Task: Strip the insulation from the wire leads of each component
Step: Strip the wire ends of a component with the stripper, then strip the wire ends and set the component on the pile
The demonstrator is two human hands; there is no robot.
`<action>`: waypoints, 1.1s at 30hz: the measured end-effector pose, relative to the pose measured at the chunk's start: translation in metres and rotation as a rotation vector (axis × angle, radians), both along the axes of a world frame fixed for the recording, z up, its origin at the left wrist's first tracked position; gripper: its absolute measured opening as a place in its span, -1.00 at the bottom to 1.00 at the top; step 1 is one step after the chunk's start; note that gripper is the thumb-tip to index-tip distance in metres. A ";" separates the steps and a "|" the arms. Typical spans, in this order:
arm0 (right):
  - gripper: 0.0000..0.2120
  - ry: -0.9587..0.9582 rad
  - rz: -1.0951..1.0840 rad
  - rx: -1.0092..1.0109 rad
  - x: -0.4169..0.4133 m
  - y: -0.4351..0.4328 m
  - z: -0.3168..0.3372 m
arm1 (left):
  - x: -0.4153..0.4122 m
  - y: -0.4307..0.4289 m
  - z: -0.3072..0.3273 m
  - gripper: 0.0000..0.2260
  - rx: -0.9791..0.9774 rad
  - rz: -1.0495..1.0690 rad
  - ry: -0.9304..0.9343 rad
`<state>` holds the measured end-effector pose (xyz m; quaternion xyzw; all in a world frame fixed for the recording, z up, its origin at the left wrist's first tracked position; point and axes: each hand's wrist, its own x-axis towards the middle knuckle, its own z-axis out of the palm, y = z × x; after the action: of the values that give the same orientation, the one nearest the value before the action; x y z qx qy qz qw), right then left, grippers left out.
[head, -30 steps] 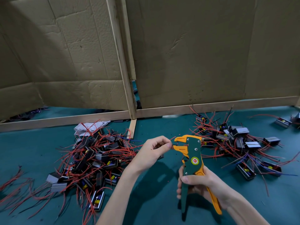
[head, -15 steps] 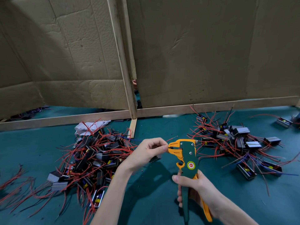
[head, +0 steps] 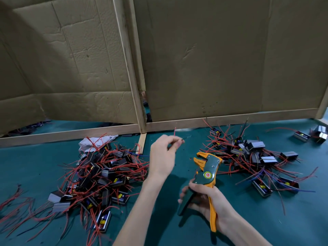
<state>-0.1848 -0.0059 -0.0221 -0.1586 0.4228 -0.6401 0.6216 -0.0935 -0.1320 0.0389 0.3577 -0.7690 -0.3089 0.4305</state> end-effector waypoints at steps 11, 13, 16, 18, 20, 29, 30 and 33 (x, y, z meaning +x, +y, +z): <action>-0.87 -0.046 0.012 0.006 -0.005 -0.002 0.000 | -0.107 0.052 0.053 -0.69 -0.061 -0.480 -0.247; -0.81 -0.036 0.025 0.003 -0.008 -0.003 0.000 | -0.093 0.051 0.050 -0.66 -0.071 -0.463 -0.245; -0.82 -0.031 0.024 -0.001 -0.011 -0.005 0.000 | -0.055 0.034 0.049 -0.67 -0.086 -0.331 -0.262; -0.83 -0.007 0.019 -0.006 -0.013 -0.004 -0.002 | -0.026 0.010 0.048 -0.66 -0.107 -0.120 -0.408; -0.80 0.014 0.027 -0.001 -0.014 -0.003 -0.004 | 0.007 -0.017 0.044 -0.66 -0.080 0.134 -0.578; -0.75 0.016 0.057 0.017 -0.017 -0.003 -0.005 | 0.103 -0.056 0.022 -0.72 0.096 0.690 -0.909; -0.74 0.018 0.057 0.017 -0.017 -0.003 -0.006 | 0.108 -0.055 0.021 -0.72 0.086 0.727 -0.927; -0.74 0.033 0.059 0.021 -0.018 -0.003 -0.007 | 0.117 -0.057 0.021 -0.67 0.095 0.797 -1.020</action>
<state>-0.2024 -0.0087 -0.0288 -0.1751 0.4347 -0.6146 0.6346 0.0235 -0.1886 0.0599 0.7362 -0.6706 0.0494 0.0766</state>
